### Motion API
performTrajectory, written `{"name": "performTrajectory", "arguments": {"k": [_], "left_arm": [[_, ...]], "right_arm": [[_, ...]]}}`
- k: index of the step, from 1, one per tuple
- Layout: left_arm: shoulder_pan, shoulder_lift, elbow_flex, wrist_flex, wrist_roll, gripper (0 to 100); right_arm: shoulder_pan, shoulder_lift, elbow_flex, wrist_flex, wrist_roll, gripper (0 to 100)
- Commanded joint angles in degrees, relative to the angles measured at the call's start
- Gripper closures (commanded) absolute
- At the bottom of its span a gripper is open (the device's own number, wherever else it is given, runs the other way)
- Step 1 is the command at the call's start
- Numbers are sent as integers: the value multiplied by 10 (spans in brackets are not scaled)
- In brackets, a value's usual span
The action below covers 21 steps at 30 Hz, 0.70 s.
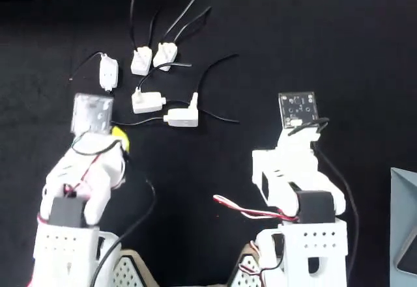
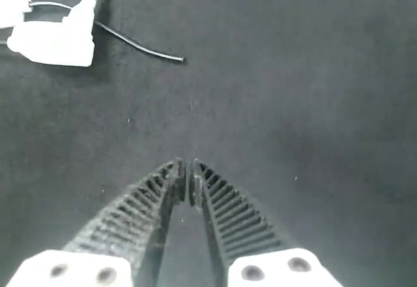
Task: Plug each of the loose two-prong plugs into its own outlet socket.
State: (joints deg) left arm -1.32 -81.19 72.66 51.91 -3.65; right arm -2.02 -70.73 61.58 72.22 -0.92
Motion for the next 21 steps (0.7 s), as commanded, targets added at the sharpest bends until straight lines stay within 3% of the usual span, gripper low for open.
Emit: {"name": "performTrajectory", "arguments": {"k": [1,6,9,13,21], "left_arm": [[-26,-80,57,-25,1,963],[-29,-193,175,-25,0,956],[-50,-241,232,-29,4,887],[-65,-223,237,-40,20,798],[-61,-222,247,-36,28,798]], "right_arm": [[-8,-4,7,-8,-12,985],[-14,-5,25,-17,-13,985],[-14,-47,40,-15,-13,986],[-20,-164,97,-15,-23,986],[-48,-381,258,-13,-26,985]]}}
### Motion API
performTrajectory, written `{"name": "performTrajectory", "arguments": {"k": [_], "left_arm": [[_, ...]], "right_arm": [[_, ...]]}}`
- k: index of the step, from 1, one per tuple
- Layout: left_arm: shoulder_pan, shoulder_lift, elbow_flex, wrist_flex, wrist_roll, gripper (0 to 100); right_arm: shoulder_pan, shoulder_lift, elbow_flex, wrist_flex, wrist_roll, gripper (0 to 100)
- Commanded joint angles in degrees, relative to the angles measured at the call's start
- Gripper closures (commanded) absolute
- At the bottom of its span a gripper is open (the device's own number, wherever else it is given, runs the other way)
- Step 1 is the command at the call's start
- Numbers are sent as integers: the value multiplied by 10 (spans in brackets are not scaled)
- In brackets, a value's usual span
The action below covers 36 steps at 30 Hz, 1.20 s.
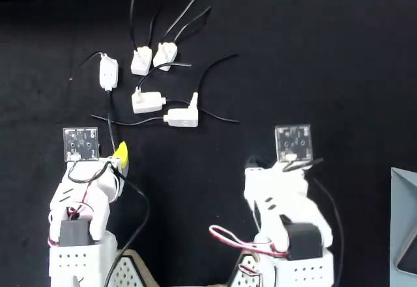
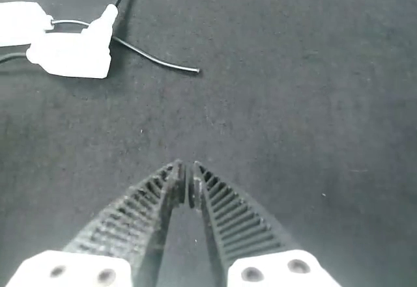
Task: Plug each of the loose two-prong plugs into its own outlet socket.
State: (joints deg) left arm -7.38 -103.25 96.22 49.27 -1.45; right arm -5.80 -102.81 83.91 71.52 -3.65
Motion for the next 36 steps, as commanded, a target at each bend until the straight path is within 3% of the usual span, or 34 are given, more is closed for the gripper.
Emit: {"name": "performTrajectory", "arguments": {"k": [1,14,19,25,36], "left_arm": [[-1,-2,12,-9,10,798],[-3,-2,12,104,10,798],[-3,-2,12,166,6,798],[-3,-2,12,221,6,798],[-1,-2,12,234,10,798]], "right_arm": [[-11,-58,46,-7,10,984],[-10,-51,124,-31,31,985],[-10,-51,125,29,31,985],[-10,-51,125,29,31,985],[-10,-51,125,29,31,985]]}}
